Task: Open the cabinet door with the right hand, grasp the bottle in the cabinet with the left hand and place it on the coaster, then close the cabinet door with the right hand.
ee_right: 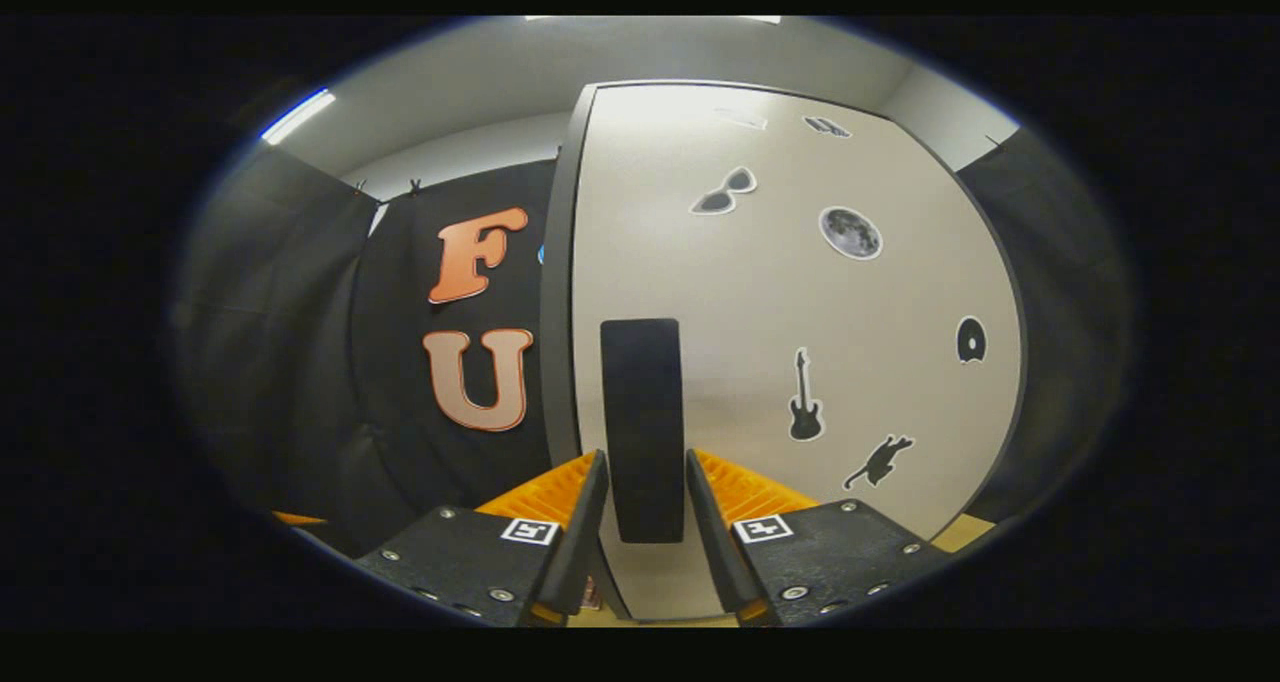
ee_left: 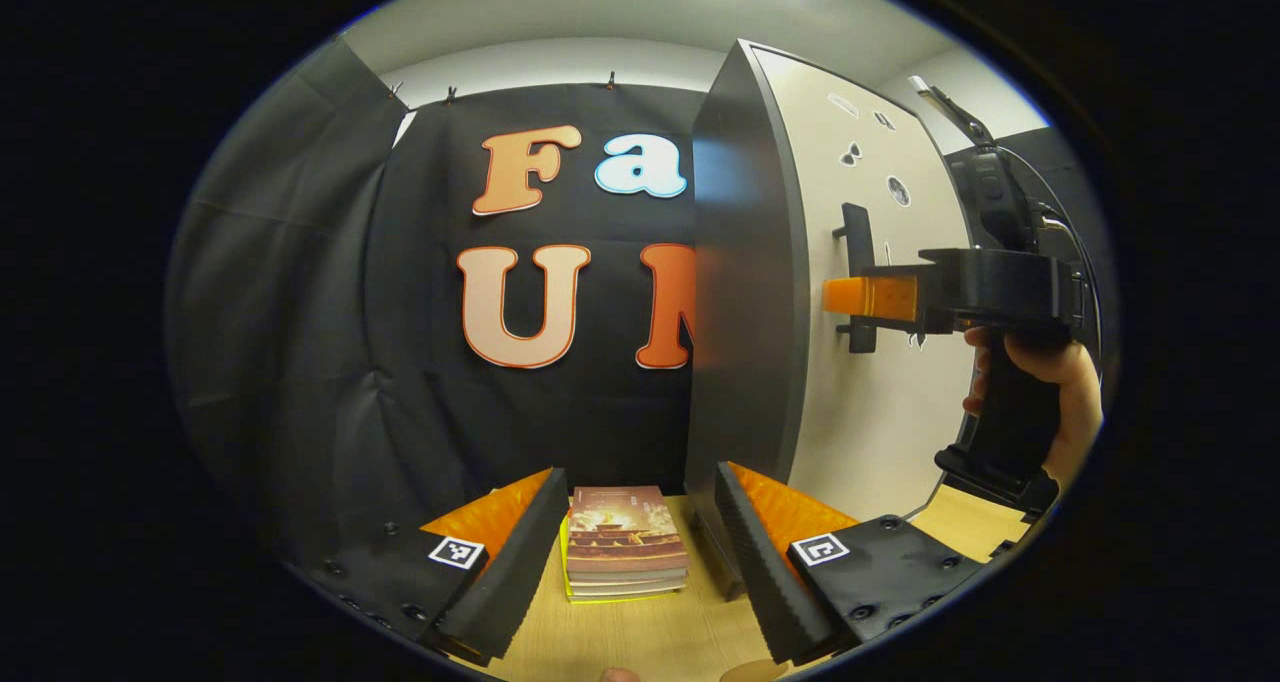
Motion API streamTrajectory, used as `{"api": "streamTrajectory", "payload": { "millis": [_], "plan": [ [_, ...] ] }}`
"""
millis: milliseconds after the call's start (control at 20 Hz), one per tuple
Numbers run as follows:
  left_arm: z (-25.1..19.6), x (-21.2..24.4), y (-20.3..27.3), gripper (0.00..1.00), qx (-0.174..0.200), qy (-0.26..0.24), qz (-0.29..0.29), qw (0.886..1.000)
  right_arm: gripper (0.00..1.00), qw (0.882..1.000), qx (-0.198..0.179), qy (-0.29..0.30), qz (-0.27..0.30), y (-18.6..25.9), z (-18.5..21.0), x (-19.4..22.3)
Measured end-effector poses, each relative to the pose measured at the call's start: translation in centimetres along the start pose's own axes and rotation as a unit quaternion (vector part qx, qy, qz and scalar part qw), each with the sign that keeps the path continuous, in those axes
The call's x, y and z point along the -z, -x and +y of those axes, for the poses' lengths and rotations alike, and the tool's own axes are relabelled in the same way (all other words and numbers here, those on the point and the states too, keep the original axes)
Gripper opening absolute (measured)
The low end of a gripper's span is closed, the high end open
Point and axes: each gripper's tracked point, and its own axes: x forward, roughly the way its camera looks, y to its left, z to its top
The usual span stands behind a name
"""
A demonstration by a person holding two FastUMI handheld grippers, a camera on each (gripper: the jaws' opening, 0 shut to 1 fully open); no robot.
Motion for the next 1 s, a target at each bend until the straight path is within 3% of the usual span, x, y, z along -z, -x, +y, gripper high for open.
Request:
{"api": "streamTrajectory", "payload": {
  "millis": [100, 250, 300, 400, 550, 700, 850, 1000],
  "plan": [
    [0.3, -0.4, -0.4, 0.94, 0.008, -0.005, -0.006, 1.0, 0.36, 1.0, 0.012, -0.001, -0.002, 0.0, 0.0, 0.0],
    [0.6, -0.8, -0.9, 0.96, 0.024, -0.009, -0.009, 1.0, 0.29, 1.0, 0.03, -0.007, 0.0, 0.1, -0.1, 0.0],
    [0.7, -0.8, -1.1, 0.94, 0.029, -0.01, -0.011, 0.999, 0.19, 0.999, 0.032, -0.009, 0.001, 0.3, -0.1, 0.0],
    [0.9, -0.8, -1.5, 0.96, 0.032, -0.011, -0.012, 0.999, 0.22, 1.0, 0.028, -0.011, 0.001, 0.7, -0.1, 0.0],
    [0.6, -0.7, -2.4, 0.96, 0.039, -0.013, -0.009, 0.999, 0.12, 1.0, 0.022, -0.006, -0.01, 1.8, -0.2, -0.4],
    [-0.2, -0.4, -3.8, 0.96, 0.041, -0.01, -0.008, 0.999, 0.12, 1.0, 0.008, -0.001, -0.028, 4.1, -0.2, -1.4],
    [-1.0, -0.2, -4.7, 0.96, 0.031, -0.001, 0.004, 1.0, 0.15, 0.999, -0.01, 0.009, -0.036, 8.7, -1.9, -1.1],
    [-3.2, 0.0, -2.0, 0.97, 0.011, 0.01, 0.003, 1.0, 0.14, 0.998, -0.033, -0.005, -0.043, 13.3, -4.1, -1.5]
  ]
}}
